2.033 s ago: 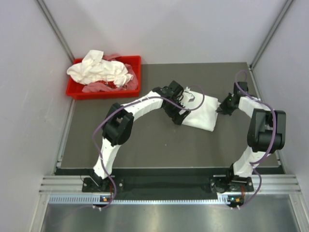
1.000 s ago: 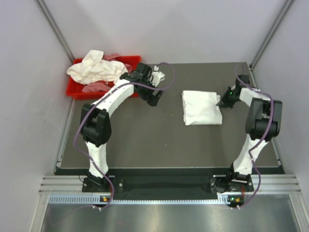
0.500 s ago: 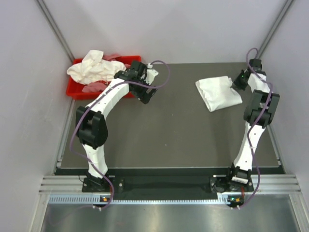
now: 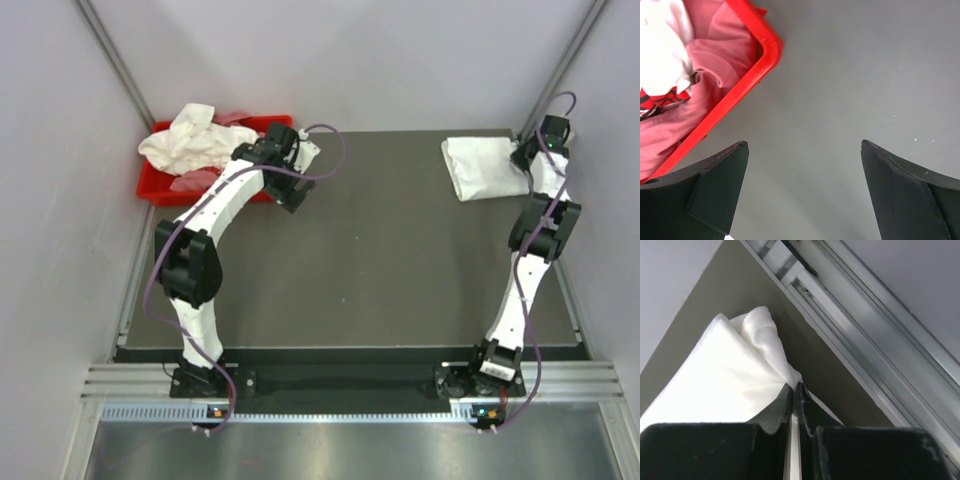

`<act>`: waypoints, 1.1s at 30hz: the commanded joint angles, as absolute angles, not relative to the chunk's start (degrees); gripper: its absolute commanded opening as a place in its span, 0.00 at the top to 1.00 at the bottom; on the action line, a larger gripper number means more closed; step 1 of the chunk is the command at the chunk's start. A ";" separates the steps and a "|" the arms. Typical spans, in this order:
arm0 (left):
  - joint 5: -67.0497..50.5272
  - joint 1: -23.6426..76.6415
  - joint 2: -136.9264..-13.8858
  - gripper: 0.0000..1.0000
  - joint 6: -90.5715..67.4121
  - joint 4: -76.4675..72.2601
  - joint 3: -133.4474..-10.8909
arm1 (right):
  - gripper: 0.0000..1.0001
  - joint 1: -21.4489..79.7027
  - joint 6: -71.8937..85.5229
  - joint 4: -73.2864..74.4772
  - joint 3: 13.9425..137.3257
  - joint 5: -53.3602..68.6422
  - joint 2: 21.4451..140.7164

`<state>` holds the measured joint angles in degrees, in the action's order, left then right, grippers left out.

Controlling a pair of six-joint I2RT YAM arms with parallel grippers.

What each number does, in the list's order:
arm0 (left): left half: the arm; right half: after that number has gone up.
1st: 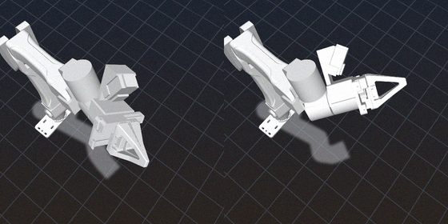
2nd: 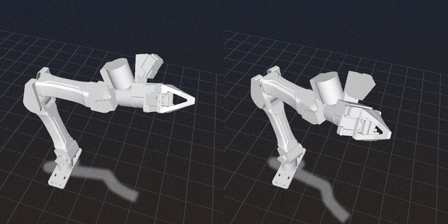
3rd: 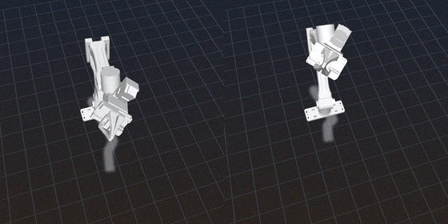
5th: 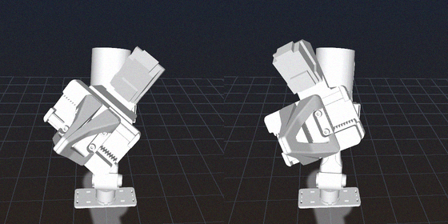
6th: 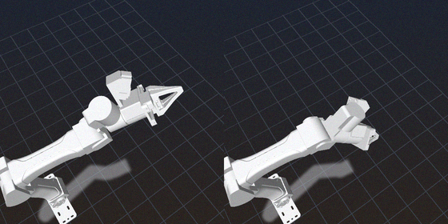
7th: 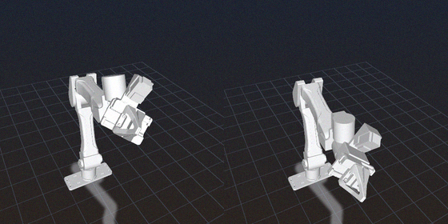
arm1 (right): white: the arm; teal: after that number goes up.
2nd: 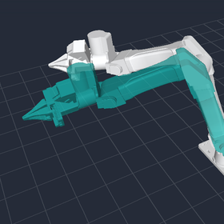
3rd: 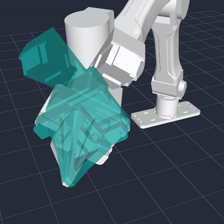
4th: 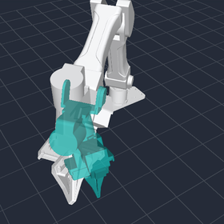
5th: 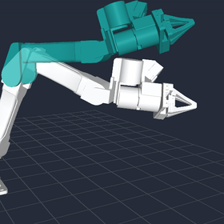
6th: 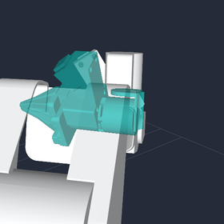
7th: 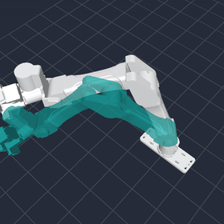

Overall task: Fold and stack the t-shirts
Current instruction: Neatly place the folded tshirt to the corner

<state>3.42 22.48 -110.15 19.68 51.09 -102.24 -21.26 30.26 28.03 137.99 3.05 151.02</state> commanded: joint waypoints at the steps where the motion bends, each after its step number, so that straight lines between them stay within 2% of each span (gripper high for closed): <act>1: 5.71 22.06 -110.04 0.01 20.39 52.12 -104.76 | 1.00 -22.33 33.05 21.45 142.47 -1.30 153.36; 10: 6.86 21.97 -111.18 0.01 20.65 52.56 -105.91 | 1.00 -22.33 33.66 18.20 142.92 -4.74 153.38; 12: 7.03 21.89 -110.92 0.01 20.65 52.65 -105.82 | 1.00 -21.80 33.66 18.02 140.63 -7.98 151.88; 17: 7.29 21.88 -110.39 0.01 20.65 52.73 -105.82 | 1.00 -19.60 37.25 12.66 125.70 -16.95 143.27; 22: 7.47 21.88 -110.04 0.01 20.92 52.56 -105.82 | 1.00 -19.51 37.53 15.10 128.65 -17.67 144.66; 24: 7.47 21.80 -110.04 0.01 21.00 52.65 -105.82 | 0.88 -19.69 37.44 15.64 129.81 -17.14 145.28; 25: 7.47 21.80 -109.95 0.01 21.01 52.73 -105.82 | 0.76 -19.69 37.01 15.47 129.64 -16.70 145.28; 26: 7.38 21.80 -109.95 0.01 21.01 52.82 -105.73 | 0.58 -19.69 36.74 15.29 129.55 -16.18 145.20; 28: 7.21 21.80 -109.86 0.01 21.18 52.91 -105.73 | 0.44 -19.60 35.69 15.29 128.85 -16.08 144.15; 29: 7.12 21.80 -109.78 0.01 21.18 53.00 -105.73 | 0.31 -19.60 35.16 15.12 128.41 -16.00 143.53; 32: 6.94 21.71 -109.25 0.01 21.71 52.91 -105.82 | 0.21 -19.42 32.97 14.68 124.73 -17.66 139.15; 33: 6.77 21.62 -109.07 0.01 21.71 53.00 -105.91 | 0.21 -19.25 32.00 13.89 122.89 -18.10 137.39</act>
